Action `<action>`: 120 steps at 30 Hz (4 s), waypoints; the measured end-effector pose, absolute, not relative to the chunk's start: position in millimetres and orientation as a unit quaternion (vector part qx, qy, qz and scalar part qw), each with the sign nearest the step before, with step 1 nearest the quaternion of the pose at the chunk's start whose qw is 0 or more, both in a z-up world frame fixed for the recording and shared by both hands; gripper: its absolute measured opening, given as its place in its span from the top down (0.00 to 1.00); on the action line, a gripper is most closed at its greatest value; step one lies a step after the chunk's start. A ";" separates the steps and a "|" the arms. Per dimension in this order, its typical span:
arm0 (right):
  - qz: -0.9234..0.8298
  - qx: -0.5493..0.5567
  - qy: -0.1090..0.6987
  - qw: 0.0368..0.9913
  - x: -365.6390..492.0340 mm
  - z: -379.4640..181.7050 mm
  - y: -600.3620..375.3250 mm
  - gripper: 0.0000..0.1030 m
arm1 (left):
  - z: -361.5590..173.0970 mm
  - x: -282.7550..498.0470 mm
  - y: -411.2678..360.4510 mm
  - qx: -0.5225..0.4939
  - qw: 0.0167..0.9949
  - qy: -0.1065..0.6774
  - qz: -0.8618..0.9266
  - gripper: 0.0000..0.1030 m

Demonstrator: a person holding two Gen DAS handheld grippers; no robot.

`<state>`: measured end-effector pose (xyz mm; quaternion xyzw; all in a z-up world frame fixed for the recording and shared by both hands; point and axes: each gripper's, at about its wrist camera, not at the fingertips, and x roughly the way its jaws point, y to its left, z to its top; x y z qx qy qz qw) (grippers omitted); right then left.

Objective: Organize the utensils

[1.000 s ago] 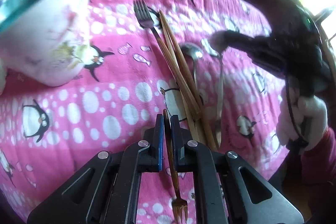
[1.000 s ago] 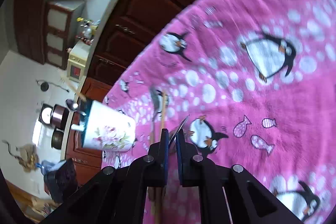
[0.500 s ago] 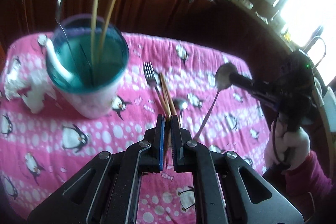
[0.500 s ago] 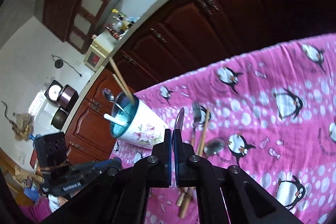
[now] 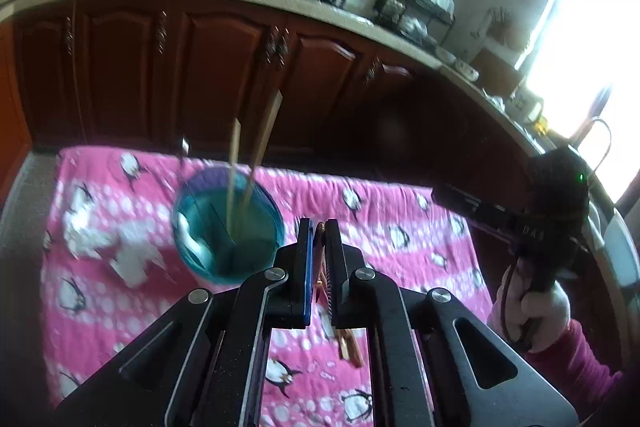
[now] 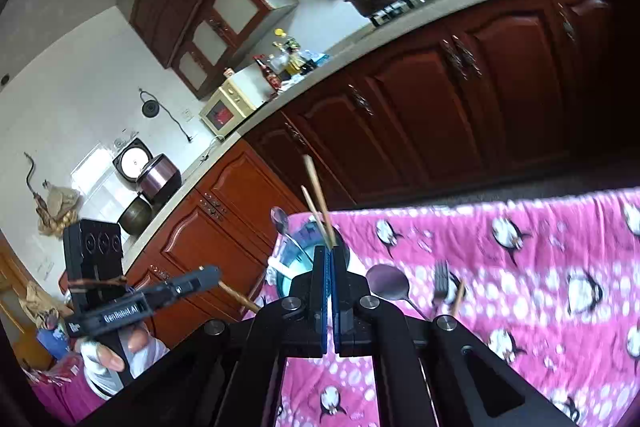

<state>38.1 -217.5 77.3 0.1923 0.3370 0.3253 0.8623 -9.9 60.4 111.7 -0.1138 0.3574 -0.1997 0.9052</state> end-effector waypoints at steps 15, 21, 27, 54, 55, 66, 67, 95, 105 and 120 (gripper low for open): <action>0.267 0.095 0.507 0.814 103.4 -55.4 -175.0 0.78 | 109.4 -13.5 81.6 -0.129 0.907 0.356 -0.185 0.96; 0.223 0.095 0.522 0.817 144.3 -86.7 -173.8 0.78 | 109.2 -8.8 85.5 -0.135 0.906 0.357 -0.185 0.96; 0.204 0.051 0.547 0.810 178.2 -119.5 -163.0 0.78 | 107.1 -3.2 87.4 -0.137 0.904 0.361 -0.184 0.96; 0.257 0.032 0.345 0.902 90.7 55.1 -189.0 0.98 | 120.9 3.8 96.4 -0.149 0.915 0.341 -0.156 0.96; 0.259 0.031 0.339 0.904 89.1 61.2 -188.5 0.98 | 122.9 5.1 97.0 -0.147 0.917 0.339 -0.151 0.96; 0.295 -0.013 0.271 0.916 80.5 156.6 -162.4 0.98 | 121.8 31.5 105.6 -0.118 0.929 0.336 -0.103 0.96; 0.296 -0.015 0.269 0.916 83.0 159.4 -159.6 0.98 | 120.2 33.4 105.4 -0.116 0.929 0.337 -0.101 0.96; 0.297 0.010 0.346 0.890 128.6 51.2 -83.9 0.97 | 42.7 77.3 78.4 -0.082 0.906 0.410 -0.072 0.96; 0.317 0.123 0.359 0.869 143.4 43.6 -108.2 0.87 | 39.4 79.1 78.6 -0.097 0.900 0.419 -0.066 0.92; 0.306 0.119 0.354 0.876 111.7 62.6 -120.9 0.66 | 69.0 50.8 68.8 -0.085 0.917 0.385 -0.064 0.64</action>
